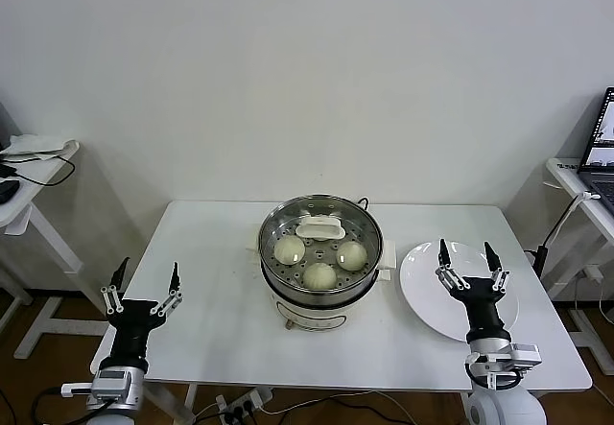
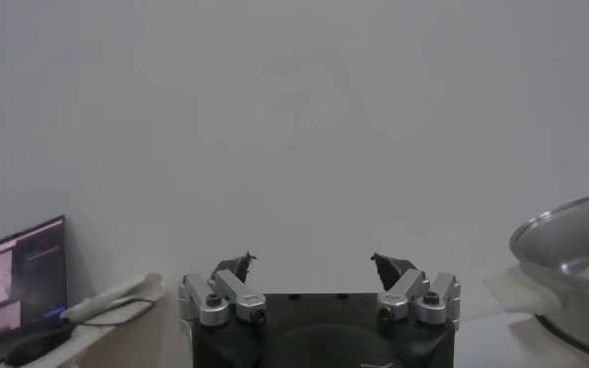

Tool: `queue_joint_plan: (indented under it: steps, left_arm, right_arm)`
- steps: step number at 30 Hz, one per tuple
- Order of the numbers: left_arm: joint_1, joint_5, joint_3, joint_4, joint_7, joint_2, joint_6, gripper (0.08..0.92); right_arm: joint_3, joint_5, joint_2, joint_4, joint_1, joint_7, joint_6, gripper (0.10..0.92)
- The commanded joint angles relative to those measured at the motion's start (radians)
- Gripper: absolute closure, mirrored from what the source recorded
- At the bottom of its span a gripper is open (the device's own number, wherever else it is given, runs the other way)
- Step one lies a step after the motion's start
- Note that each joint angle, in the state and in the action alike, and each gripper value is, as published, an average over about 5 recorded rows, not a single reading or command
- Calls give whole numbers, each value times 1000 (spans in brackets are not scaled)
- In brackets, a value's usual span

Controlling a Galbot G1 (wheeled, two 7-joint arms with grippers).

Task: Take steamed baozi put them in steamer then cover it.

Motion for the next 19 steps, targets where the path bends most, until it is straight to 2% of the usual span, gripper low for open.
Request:
queue_joint_plan:
  steps: [1,19]
  left_arm:
    - [27,-18,-1,5,5,-5,-34,177]
    - [14,-2,19,23,8,-2,-34,177]
  right_arm:
    - [2,-7,-1,12,0,3,-14,203]
    - [6,-17,-5,14,2,-2,-39,203]
